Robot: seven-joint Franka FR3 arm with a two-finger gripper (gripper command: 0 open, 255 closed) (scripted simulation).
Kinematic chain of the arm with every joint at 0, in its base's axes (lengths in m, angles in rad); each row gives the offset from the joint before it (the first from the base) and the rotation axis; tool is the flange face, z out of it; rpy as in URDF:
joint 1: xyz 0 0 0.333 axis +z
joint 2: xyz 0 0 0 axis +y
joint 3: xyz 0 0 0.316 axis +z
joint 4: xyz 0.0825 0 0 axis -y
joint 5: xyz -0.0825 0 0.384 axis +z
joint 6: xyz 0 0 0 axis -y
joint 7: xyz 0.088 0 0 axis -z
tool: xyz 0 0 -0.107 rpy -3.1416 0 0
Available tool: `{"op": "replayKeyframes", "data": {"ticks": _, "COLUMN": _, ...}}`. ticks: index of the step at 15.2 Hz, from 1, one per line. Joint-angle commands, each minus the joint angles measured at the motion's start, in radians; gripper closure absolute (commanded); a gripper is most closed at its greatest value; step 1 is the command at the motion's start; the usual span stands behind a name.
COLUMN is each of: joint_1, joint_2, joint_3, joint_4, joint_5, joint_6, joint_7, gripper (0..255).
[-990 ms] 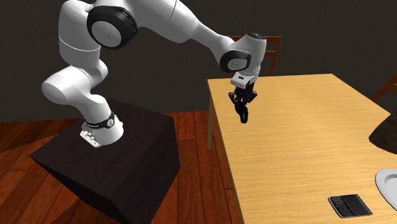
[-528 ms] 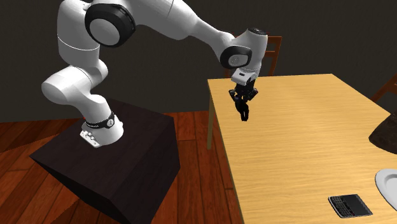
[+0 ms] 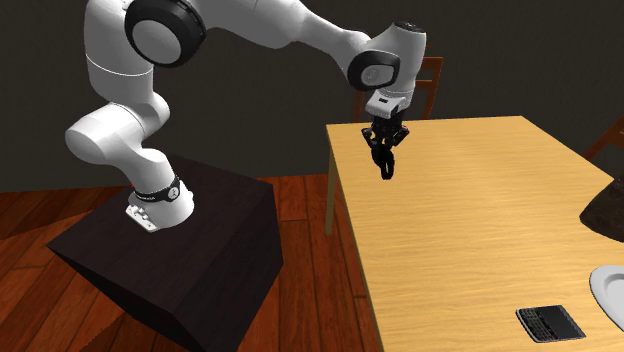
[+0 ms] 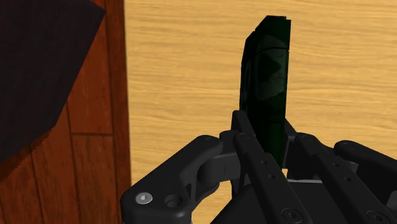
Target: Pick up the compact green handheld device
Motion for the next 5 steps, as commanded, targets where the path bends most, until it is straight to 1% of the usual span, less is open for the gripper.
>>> {"op": "replayKeyframes", "data": {"ticks": 1, "joint_1": -0.002, "joint_2": -0.010, "joint_3": 0.002, "joint_4": 0.012, "joint_5": 0.005, "joint_6": -0.021, "joint_7": -0.003, "gripper": 255}}
{"op": "replayKeyframes", "data": {"ticks": 3, "joint_1": -0.003, "joint_2": -0.019, "joint_3": 0.005, "joint_4": 0.025, "joint_5": 0.009, "joint_6": -0.044, "joint_7": -0.005, "gripper": 255}}
{"op": "replayKeyframes", "data": {"ticks": 5, "joint_1": -0.003, "joint_2": -0.020, "joint_3": 0.005, "joint_4": 0.027, "joint_5": 0.009, "joint_6": -0.045, "joint_7": -0.005, "gripper": 255}}
